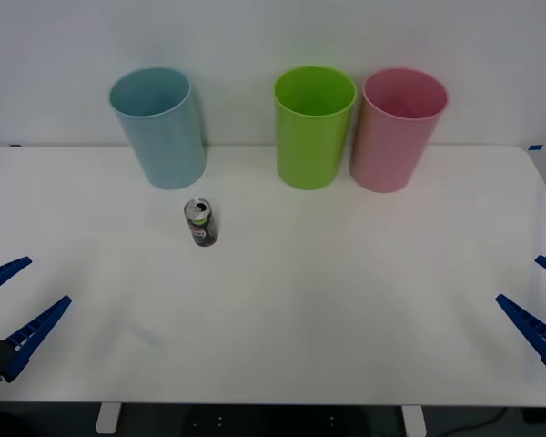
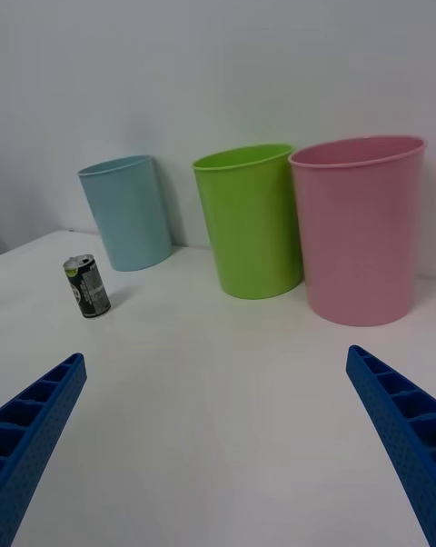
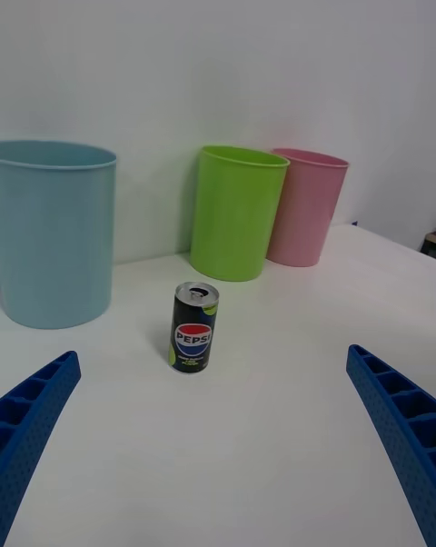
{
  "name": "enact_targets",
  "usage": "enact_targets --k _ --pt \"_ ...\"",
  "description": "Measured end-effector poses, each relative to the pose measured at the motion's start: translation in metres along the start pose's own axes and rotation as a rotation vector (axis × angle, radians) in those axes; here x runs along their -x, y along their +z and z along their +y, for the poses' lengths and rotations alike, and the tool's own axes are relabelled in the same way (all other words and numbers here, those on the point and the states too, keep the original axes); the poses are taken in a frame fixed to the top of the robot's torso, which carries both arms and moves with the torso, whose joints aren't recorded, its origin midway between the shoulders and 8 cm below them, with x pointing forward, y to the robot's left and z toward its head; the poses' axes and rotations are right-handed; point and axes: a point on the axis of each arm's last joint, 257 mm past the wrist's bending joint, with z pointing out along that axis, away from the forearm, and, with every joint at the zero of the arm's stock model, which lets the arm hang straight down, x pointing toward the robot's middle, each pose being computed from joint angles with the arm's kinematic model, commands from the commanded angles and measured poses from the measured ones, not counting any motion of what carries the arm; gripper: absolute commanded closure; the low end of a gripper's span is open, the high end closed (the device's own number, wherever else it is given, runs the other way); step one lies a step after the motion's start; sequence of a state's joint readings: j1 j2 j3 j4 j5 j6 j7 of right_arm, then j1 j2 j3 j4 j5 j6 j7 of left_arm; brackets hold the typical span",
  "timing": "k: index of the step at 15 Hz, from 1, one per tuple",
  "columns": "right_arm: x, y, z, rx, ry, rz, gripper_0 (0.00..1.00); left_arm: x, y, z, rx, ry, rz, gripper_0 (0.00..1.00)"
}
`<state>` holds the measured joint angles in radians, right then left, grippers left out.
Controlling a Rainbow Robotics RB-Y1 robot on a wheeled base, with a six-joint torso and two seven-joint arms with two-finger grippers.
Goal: Grasp the object on the table and drop it into the matching bin: aluminum can to the light blue bin, PET bottle to the pink bin.
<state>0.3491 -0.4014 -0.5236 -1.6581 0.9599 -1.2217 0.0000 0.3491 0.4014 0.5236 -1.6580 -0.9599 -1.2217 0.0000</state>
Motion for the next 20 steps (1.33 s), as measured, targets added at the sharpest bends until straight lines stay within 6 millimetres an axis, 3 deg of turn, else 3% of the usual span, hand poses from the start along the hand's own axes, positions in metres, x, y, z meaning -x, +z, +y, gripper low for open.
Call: enact_targets --k 11,15,20 --pt "0.0 0.0 0.0 0.0 0.0 0.0 0.0 -0.015 0.003 -0.001 0.035 -0.031 -0.001 0.0" --pt "0.0 0.0 0.0 0.0 0.0 0.0 0.0 -0.038 0.011 0.007 0.086 -0.017 0.054 0.0" --pt "0.0 0.0 0.0 0.0 0.0 0.0 0.0 -0.069 0.037 0.009 0.132 -0.012 0.12 0.0"
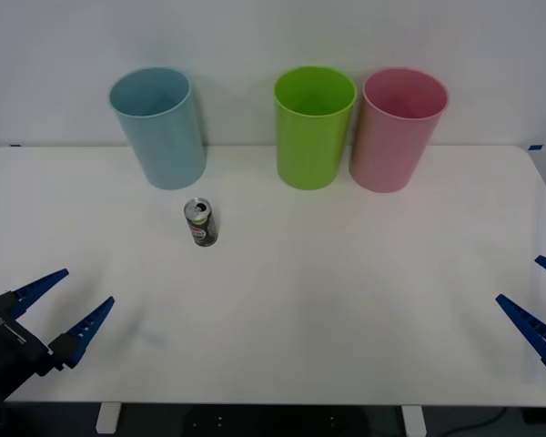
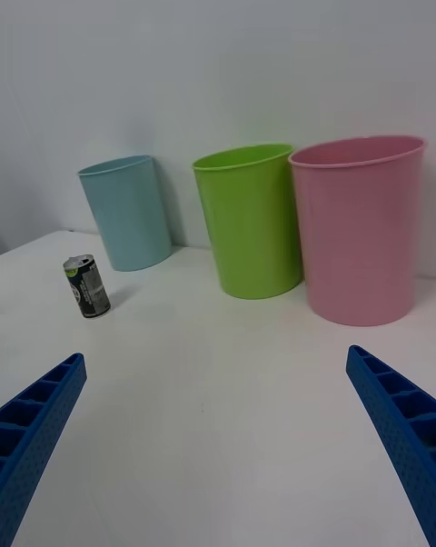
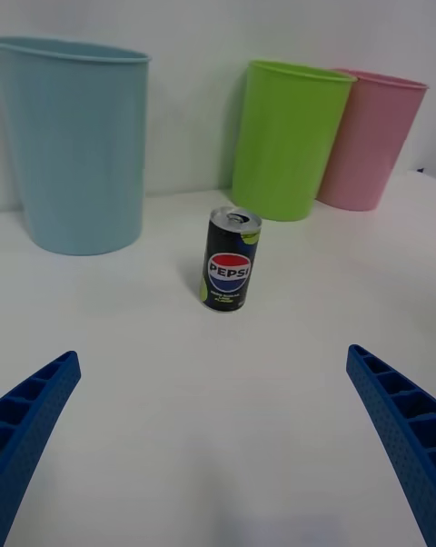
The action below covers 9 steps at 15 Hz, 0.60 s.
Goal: Grasp the object on the table and drop it into the matching bin: aluminum can to the light blue bin, PET bottle to the pink bin.
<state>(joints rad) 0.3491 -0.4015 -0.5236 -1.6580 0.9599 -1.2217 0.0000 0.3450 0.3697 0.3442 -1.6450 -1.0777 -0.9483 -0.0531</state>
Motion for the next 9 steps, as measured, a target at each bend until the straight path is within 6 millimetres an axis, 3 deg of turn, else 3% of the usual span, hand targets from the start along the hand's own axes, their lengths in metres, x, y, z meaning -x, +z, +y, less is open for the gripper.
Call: enact_targets --k 9 --pt "0.0 0.0 0.0 0.0 0.0 0.0 0.0 -0.036 0.068 0.016 0.028 -0.005 0.014 0.0"
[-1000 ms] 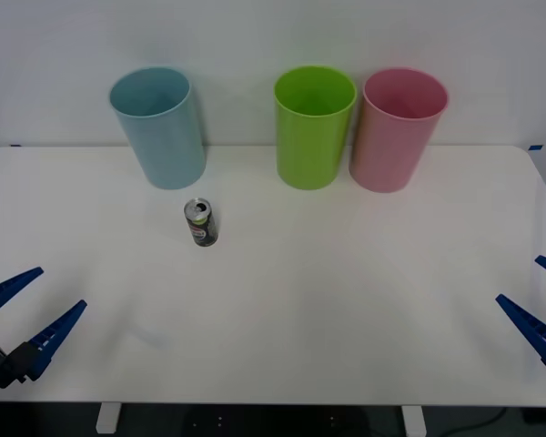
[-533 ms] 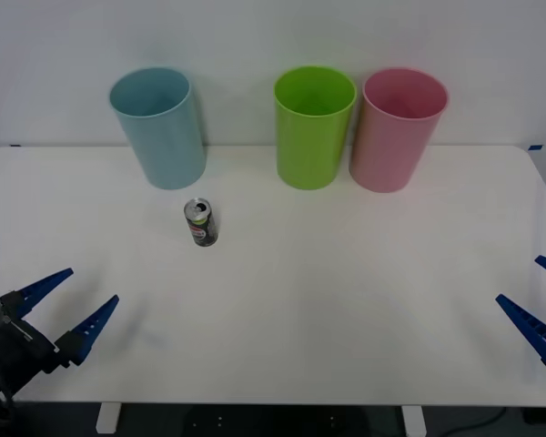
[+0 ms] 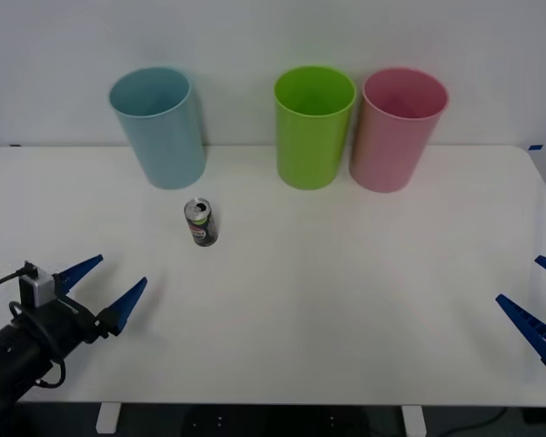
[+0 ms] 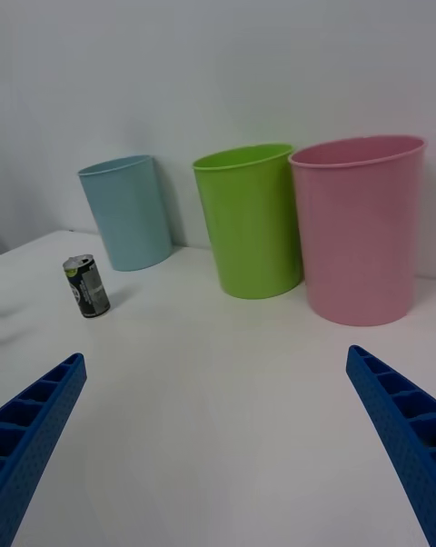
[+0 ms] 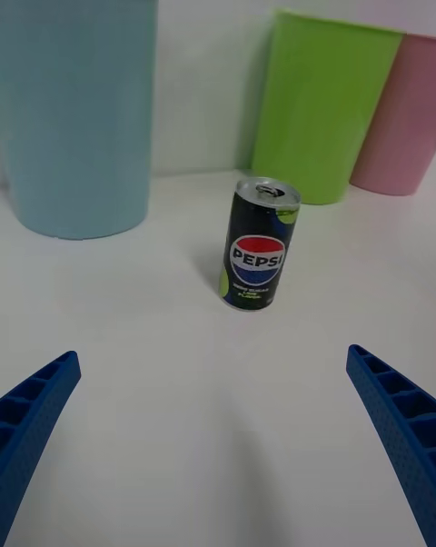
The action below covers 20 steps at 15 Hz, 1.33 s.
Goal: Grasp the object on the table and drop it into the matching bin: aluminum can to the light blue bin, PET bottle to the pink bin.
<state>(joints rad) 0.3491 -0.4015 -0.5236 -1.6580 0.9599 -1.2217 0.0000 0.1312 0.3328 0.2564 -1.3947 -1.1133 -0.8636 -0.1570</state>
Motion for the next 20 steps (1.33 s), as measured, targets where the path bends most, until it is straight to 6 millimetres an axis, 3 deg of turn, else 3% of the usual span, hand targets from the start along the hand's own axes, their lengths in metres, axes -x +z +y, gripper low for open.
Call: enact_targets --k 8,20 --pt "0.0 0.0 0.0 0.0 0.0 0.0 0.0 -0.006 0.053 -0.016 0.015 -0.011 -0.022 0.0" --pt "0.0 0.0 0.0 0.0 0.0 0.0 0.0 -0.012 0.112 -0.032 0.047 -0.03 -0.007 0.0"
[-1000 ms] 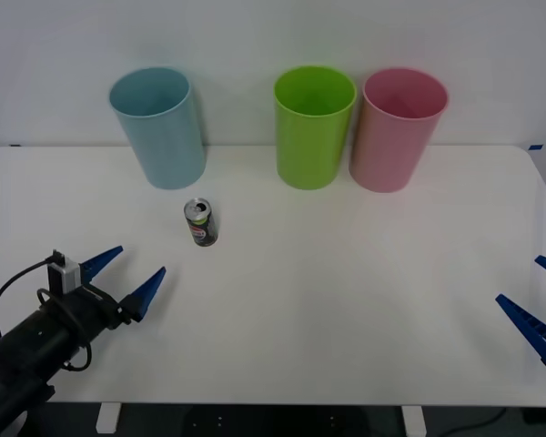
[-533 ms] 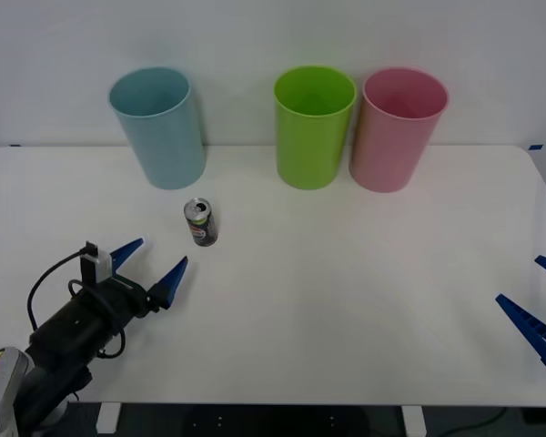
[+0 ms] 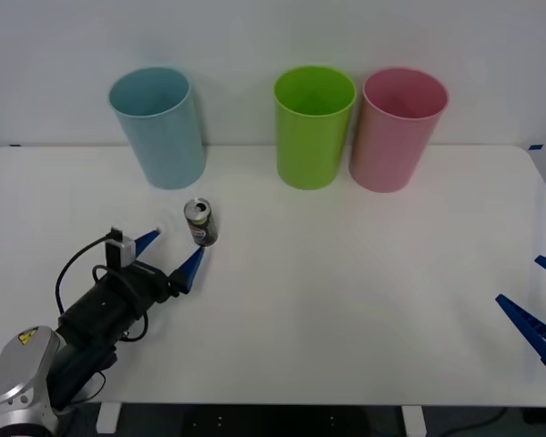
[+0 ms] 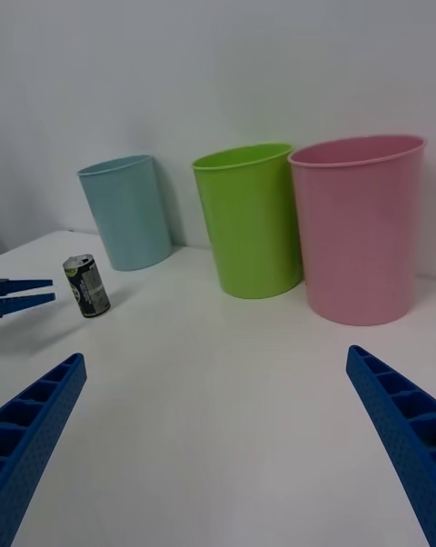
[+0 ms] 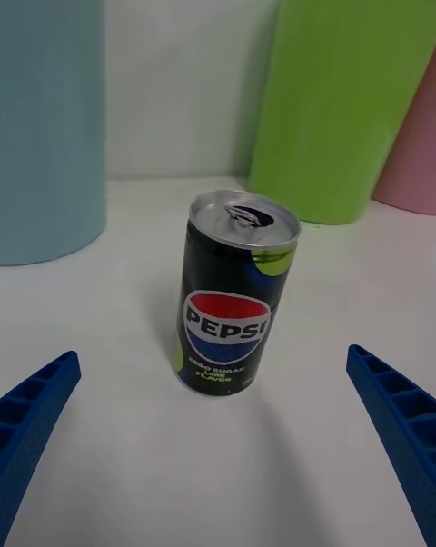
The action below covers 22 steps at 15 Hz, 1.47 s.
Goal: Grasp the object on the table and drop it into the matching bin: aluminum can to the light blue bin, PET bottle to the pink bin.
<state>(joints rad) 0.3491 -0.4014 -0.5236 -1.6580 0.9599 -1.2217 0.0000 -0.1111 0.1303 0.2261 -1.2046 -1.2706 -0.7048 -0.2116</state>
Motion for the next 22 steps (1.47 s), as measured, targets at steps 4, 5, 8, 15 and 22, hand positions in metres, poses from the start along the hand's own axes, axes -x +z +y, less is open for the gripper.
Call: enact_targets --k 4,5,8,15,22 --pt "0.0 0.0 0.0 0.0 0.0 0.0 0.0 -0.001 0.018 -0.002 0.002 -0.008 0.01 0.0" --pt "0.0 0.0 0.0 0.0 0.0 0.0 0.0 -0.002 0.023 -0.002 0.004 -0.012 0.015 0.0" --pt "0.0 0.0 0.0 0.0 0.0 0.0 0.0 -0.001 0.036 -0.001 0.007 -0.014 0.023 0.0" --pt "0.0 0.0 0.0 0.0 0.0 0.0 0.0 0.0 0.06 -0.004 0.07 0.005 0.04 0.0" --pt "0.0 0.0 0.0 0.0 0.0 0.0 0.0 -0.002 0.076 -0.008 0.078 0.004 0.055 0.0"
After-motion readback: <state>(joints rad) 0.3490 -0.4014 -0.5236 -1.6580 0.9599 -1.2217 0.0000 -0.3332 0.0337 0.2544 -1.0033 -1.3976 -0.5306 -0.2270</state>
